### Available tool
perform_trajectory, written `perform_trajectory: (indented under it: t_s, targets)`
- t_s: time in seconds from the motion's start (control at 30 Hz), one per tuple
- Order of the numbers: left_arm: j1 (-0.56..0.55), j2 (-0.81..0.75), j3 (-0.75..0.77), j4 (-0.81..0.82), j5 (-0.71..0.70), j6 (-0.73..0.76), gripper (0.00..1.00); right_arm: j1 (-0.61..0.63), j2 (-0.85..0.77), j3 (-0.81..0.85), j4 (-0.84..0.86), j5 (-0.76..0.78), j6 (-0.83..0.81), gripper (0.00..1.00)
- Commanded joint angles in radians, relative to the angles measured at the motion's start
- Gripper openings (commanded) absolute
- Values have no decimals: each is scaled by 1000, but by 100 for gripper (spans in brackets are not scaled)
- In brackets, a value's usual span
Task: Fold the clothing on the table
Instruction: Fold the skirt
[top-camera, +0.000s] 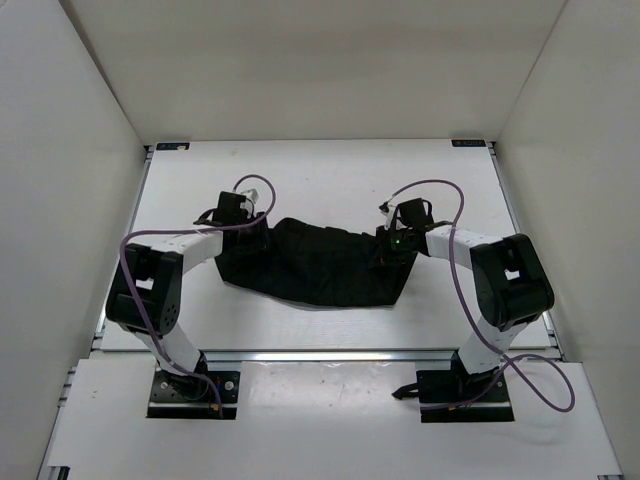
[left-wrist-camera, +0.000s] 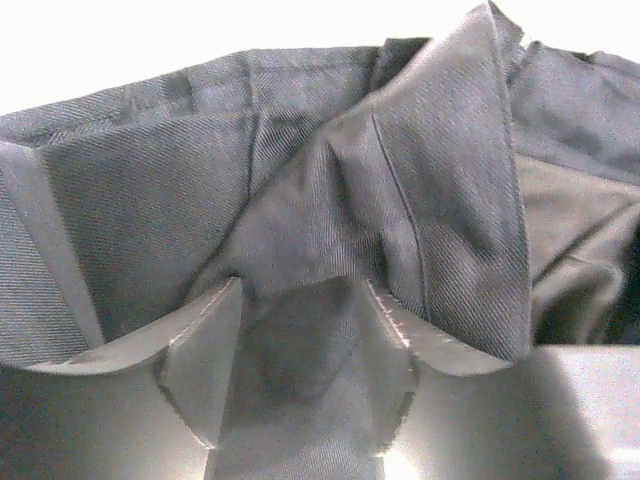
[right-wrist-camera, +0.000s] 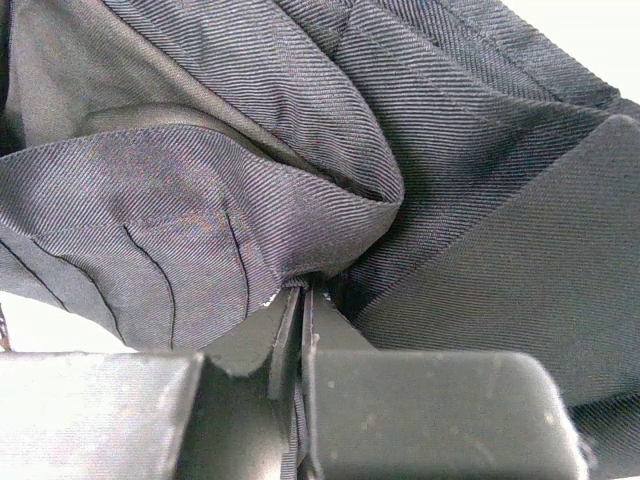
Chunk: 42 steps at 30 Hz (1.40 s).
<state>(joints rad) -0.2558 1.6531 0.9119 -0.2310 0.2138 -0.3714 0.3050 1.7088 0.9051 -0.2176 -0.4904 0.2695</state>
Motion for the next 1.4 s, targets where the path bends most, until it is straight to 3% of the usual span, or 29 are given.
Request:
perform_trajectory:
  t_s: [0.0, 0.03, 0.13, 0.23, 0.5, 0.87, 1.2, 1.27, 1.3, 1.37]
  targets:
    - [-22, 34, 51, -43, -86, 14, 48, -7, 5, 41, -2, -2, -24, 0]
    - [-28, 51, 64, -66, -120, 9, 35, -12, 6, 43, 0, 7, -26, 0]
    - [-68, 94, 94, -111, -203, 15, 9, -21, 6, 51, -6, -4, -29, 0]
    - [-89, 126, 105, -120, -212, 6, 0, -23, 3, 49, -5, -1, -23, 0]
    - [-66, 136, 127, -166, -298, 8, 0, -55, -1, 48, -17, 15, -30, 0]
    - [53, 77, 76, -168, -263, 2, 0, -202, -69, -11, -22, 41, -29, 0]
    - [67, 85, 133, -191, -194, 14, 0, -133, -11, 64, -68, 23, -23, 1]
    - [72, 60, 162, -206, -151, 20, 0, -127, -27, 77, -68, 21, -12, 16]
    - [72, 53, 189, -211, -146, 23, 4, -124, -55, 81, -68, 21, -7, 29]
    - [66, 43, 252, -238, -134, 35, 21, -127, -99, 75, -65, 36, 11, 46]
